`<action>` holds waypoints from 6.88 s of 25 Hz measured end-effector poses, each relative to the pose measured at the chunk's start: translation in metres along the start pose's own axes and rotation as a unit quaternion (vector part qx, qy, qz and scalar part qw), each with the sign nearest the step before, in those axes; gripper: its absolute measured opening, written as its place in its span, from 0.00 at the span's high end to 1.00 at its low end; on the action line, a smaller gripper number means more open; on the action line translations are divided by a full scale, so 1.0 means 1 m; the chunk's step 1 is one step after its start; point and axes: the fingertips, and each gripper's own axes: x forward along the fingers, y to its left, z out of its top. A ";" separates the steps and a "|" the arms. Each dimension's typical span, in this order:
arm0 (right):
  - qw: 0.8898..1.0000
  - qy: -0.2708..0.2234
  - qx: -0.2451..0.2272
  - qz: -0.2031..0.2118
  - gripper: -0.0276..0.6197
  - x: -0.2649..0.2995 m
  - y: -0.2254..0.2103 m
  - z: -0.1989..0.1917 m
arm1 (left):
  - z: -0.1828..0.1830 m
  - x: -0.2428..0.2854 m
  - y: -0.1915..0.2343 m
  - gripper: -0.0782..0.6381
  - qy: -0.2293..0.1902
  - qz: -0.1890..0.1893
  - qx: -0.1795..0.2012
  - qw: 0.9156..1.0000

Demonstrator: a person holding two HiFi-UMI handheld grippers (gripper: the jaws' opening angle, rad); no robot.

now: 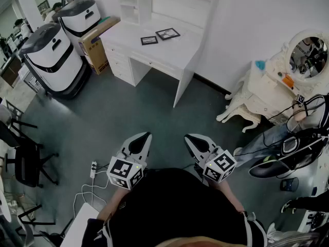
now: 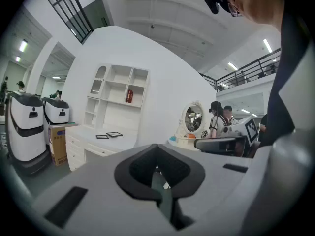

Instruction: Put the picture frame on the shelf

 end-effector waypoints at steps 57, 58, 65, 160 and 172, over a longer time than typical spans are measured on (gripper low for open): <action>0.993 0.018 0.073 0.089 0.92 0.330 -0.222 0.043 | 0.087 0.217 0.316 0.88 0.038 0.086 0.039 0.995; 0.993 0.021 0.076 0.086 0.92 0.337 -0.226 0.042 | 0.088 0.222 0.323 0.88 0.042 0.081 0.040 0.995; 0.993 0.043 0.100 0.049 0.92 0.401 -0.251 0.032 | 0.101 0.263 0.377 0.88 0.041 0.020 0.057 0.997; 0.662 0.044 0.466 -0.585 0.92 0.781 -0.650 -0.090 | 0.030 0.803 0.746 0.81 0.405 -0.464 0.183 0.766; 0.640 0.069 0.511 -0.570 0.83 0.782 -0.674 -0.121 | -0.018 0.812 0.732 0.71 0.465 -0.437 0.175 0.750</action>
